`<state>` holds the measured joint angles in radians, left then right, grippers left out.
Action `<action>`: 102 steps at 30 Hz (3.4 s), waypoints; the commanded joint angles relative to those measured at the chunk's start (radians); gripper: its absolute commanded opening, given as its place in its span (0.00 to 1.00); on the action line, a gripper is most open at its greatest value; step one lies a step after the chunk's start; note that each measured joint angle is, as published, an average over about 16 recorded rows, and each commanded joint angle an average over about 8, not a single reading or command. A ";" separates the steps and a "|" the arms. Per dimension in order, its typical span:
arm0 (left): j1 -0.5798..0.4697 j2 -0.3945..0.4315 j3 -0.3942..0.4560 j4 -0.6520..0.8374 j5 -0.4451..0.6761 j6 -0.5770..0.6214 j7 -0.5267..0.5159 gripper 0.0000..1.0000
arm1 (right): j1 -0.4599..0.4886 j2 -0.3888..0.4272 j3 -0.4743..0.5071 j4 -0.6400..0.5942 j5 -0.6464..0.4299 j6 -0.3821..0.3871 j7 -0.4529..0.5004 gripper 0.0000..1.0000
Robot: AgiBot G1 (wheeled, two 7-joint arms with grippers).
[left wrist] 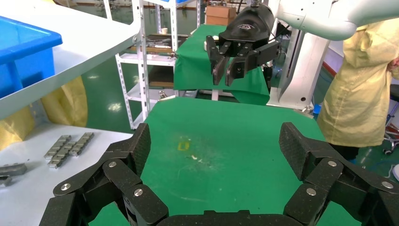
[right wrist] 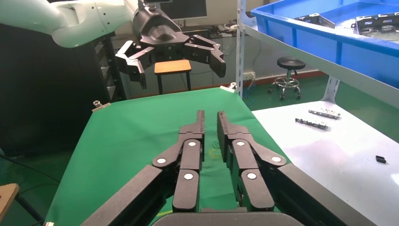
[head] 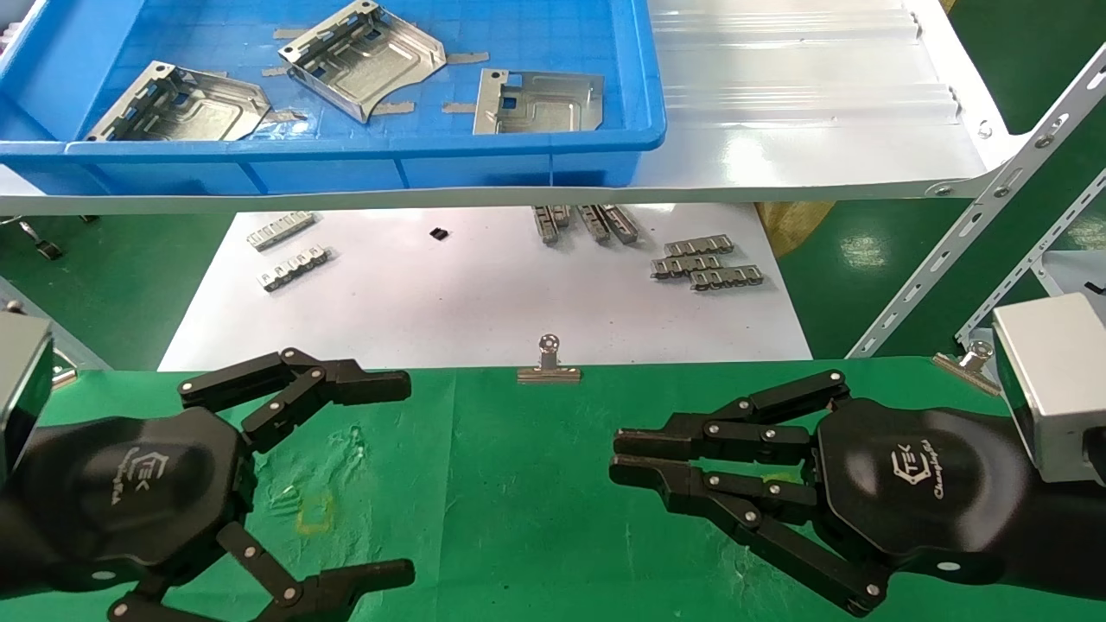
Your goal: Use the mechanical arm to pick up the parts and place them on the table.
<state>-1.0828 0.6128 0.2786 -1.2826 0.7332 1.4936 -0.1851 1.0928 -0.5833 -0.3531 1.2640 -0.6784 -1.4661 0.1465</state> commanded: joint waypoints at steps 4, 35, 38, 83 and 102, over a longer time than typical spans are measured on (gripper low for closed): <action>-0.020 0.005 -0.001 0.003 0.005 -0.004 0.001 1.00 | 0.000 0.000 0.000 0.000 0.000 0.000 0.000 0.00; -1.012 0.677 0.274 1.236 0.680 -0.761 0.130 0.00 | 0.000 0.000 0.000 0.000 0.000 0.000 0.000 1.00; -1.025 0.677 0.288 1.260 0.700 -0.761 0.129 0.00 | 0.000 0.000 0.000 0.000 0.000 0.000 0.000 1.00; -1.069 0.565 0.261 1.213 0.657 -0.469 0.174 0.00 | 0.000 0.000 -0.001 0.000 0.001 0.000 0.000 1.00; -1.036 0.455 0.267 1.100 0.596 0.105 0.444 0.00 | 0.000 0.000 -0.001 0.000 0.001 0.000 -0.001 1.00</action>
<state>-2.1048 1.0602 0.5520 -0.2023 1.3167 1.5890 0.2576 1.0932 -0.5830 -0.3543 1.2638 -0.6777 -1.4658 0.1459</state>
